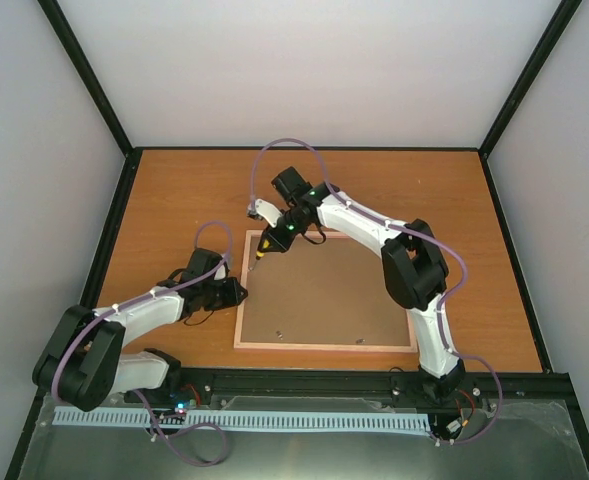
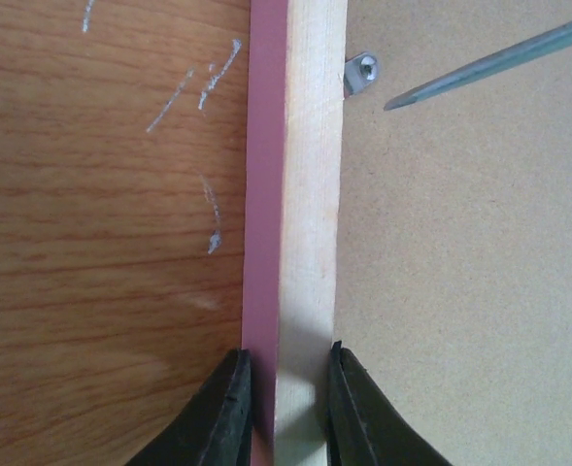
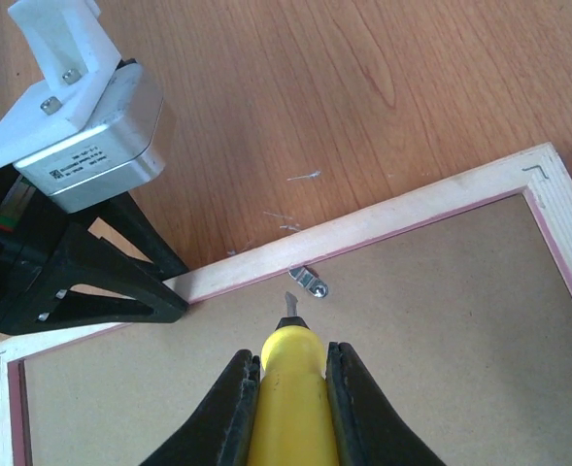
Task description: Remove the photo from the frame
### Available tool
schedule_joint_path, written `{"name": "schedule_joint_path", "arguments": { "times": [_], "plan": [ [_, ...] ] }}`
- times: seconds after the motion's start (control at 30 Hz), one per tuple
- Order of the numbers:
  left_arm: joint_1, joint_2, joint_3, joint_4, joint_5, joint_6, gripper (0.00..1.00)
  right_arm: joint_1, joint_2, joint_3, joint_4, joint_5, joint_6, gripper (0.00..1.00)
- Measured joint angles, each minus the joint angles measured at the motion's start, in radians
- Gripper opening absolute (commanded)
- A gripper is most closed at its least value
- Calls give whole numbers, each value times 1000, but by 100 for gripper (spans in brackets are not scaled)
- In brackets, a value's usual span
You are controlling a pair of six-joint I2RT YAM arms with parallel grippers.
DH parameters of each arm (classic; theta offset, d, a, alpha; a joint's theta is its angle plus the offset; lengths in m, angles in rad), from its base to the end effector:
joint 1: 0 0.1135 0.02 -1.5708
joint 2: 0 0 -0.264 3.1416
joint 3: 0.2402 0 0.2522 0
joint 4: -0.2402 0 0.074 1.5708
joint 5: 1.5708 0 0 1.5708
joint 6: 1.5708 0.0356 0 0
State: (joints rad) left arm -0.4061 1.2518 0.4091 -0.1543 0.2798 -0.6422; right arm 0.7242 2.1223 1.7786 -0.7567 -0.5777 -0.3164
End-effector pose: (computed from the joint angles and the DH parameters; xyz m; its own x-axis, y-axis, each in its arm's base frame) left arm 0.1833 -0.0895 0.1304 -0.9277 -0.2277 -0.2958 -0.0478 0.8583 -0.5109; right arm 0.3289 0.3168 0.2198 -0.4042 -0.7055 -0.5822 -0.9114 0.2567 0.3216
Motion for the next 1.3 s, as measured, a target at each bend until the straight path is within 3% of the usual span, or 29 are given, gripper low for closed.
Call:
{"name": "schedule_joint_path", "arguments": {
  "times": [0.53, 1.3],
  "plan": [
    [0, -4, -3, 1, 0, -2, 1, 3, 50, 37, -22, -44, 16, 3],
    [0, -11, -8, 2, -3, -3, 1, 11, 66, 76, -21, 28, 76, 3]
  ]
}}
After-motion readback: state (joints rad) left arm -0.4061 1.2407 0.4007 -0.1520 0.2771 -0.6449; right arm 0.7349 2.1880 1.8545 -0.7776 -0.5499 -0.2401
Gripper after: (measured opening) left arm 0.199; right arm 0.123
